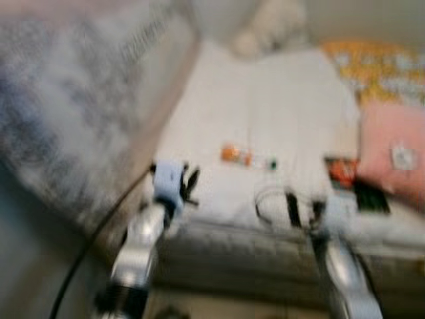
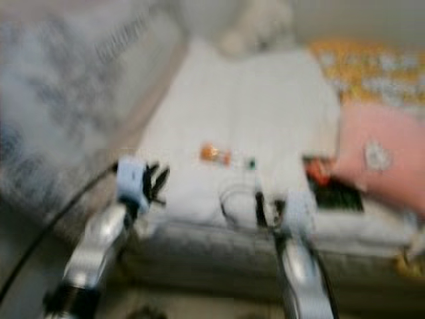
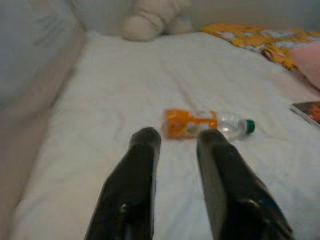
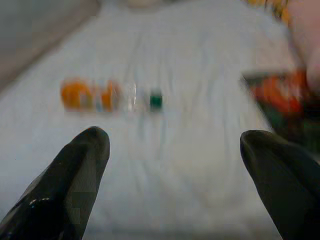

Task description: Clean up the room

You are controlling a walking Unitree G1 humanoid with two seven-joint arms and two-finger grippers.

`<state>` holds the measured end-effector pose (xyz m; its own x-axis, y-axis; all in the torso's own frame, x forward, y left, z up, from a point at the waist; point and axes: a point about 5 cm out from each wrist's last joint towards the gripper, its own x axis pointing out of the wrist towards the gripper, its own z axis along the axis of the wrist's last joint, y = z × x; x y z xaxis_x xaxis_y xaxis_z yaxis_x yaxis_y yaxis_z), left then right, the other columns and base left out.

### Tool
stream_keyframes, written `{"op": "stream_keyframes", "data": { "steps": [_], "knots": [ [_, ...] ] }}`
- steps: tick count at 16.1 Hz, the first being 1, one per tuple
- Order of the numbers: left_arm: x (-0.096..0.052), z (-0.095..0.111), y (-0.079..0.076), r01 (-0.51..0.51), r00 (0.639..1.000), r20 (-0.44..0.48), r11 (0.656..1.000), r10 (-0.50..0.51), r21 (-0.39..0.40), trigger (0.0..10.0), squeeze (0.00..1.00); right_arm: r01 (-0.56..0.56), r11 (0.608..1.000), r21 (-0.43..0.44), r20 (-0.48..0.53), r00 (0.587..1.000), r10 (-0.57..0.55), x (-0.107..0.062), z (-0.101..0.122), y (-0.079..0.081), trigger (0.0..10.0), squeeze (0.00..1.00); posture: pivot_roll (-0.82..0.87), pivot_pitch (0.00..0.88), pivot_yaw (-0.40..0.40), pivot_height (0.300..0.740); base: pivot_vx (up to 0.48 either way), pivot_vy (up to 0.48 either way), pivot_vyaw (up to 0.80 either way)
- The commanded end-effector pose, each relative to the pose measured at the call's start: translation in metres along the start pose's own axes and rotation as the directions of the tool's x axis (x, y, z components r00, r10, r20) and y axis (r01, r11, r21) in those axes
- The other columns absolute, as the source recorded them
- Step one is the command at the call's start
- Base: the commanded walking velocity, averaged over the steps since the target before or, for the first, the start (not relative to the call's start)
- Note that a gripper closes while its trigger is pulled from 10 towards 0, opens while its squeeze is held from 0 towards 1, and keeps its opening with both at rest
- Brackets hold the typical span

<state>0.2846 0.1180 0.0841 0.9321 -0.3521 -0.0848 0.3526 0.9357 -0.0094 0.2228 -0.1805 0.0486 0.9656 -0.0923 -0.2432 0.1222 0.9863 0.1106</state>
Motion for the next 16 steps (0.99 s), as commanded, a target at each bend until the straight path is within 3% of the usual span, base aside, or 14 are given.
{"op": "stream_keyframes", "data": {
  "steps": [1, 2, 3, 4, 6, 8, 16],
  "knots": [
    [-0.007, 0.0, 0.004, -0.011, 1.0, -0.016, 1.0, 0.012, 0.016, 10.0, 0.99, -0.019, 1.0, -0.002, 0.049, 0.999, 0.02, -0.001, 0.009, 0.004, 10.0, 1.0, 0.03, 0.0, 0.045, 0.74, 0.0, 0.0, 0.0],
    [-0.009, -0.008, 0.006, -0.031, 0.996, -0.082, 0.999, 0.034, 0.034, 10.0, 1.0, 0.007, 1.0, -0.025, 0.011, 1.0, -0.007, -0.007, -0.005, 0.0, 10.0, 1.0, 0.03, 0.0, 0.047, 0.74, 0.0, 0.0, 0.0],
    [-0.007, -0.005, 0.005, -0.025, 0.997, -0.066, 0.999, 0.028, 0.037, 10.0, 1.0, 0.019, 0.999, -0.027, 0.017, 1.0, -0.019, -0.005, -0.004, -0.001, 10.0, 1.0, 0.03, 0.0, 0.048, 0.74, 0.0, 0.0, 0.0],
    [0.0, 0.003, 0.001, -0.006, 0.999, -0.032, 0.998, 0.007, 0.056, 10.0, 0.0, 0.046, 0.998, -0.041, 0.034, 0.998, -0.044, 0.001, -0.001, -0.003, 10.0, 0.0, 0.03, 0.0, 0.047, 0.74, 0.0, 0.0, 0.0],
    [0.004, 0.017, -0.003, -0.012, 1.0, 0.028, 1.0, 0.012, -0.017, 10.0, 0.0, 0.035, 0.998, -0.05, 0.071, 0.997, -0.031, 0.009, 0.01, -0.001, 10.0, 0.0, 0.02, 0.0, 0.045, 0.74, 0.24, 0.0, 0.0],
    [0.007, 0.016, -0.002, -0.057, 0.998, 0.018, 0.996, 0.059, -0.073, 10.0, 0.0, 0.027, 0.997, -0.072, 0.087, 0.996, -0.021, 0.016, 0.016, -0.002, 10.0, 0.0, 0.01, 0.0, 0.04, 0.74, 0.48, 0.0, 0.0],
    [0.016, 0.023, -0.012, 0.05, 0.997, 0.052, 0.998, -0.052, 0.03, 10.0, 0.0, 0.039, 0.996, -0.084, 0.098, 0.995, -0.031, 0.022, 0.016, 0.0, 10.0, 0.0, 0.01, 0.0, 0.054, 0.74, 0.48, 0.0, 0.0]
  ]
}}
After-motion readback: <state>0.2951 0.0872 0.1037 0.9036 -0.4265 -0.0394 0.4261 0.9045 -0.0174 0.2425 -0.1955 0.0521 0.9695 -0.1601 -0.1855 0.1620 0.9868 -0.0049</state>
